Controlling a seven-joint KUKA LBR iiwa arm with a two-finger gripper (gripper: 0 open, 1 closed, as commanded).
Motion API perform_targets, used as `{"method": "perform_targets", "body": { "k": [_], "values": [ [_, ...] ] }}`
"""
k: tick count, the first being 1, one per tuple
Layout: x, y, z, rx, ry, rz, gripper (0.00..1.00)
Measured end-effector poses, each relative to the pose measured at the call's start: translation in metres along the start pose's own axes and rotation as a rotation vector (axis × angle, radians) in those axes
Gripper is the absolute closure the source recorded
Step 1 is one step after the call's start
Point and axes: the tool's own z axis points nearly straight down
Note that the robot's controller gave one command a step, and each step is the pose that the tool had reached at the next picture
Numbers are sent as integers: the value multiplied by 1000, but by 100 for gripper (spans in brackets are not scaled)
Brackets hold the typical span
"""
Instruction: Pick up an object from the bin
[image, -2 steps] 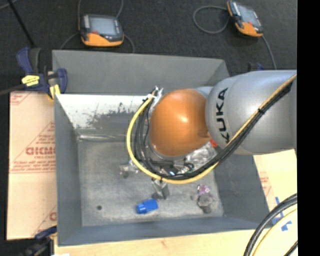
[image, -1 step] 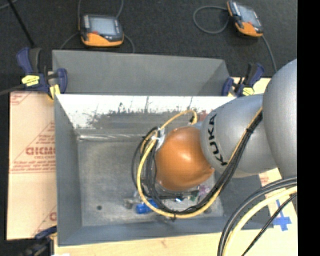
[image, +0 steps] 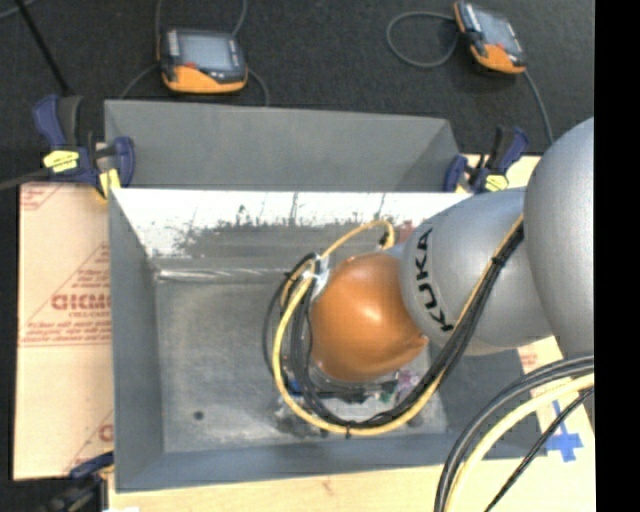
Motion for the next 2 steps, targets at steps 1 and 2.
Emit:
{"method": "perform_targets", "body": {
  "k": [1, 2],
  "values": [
    [-9, -9, -100, 8, -4, 2, 100],
    [-6, -9, -158, 7, -3, 3, 100]
  ]
}}
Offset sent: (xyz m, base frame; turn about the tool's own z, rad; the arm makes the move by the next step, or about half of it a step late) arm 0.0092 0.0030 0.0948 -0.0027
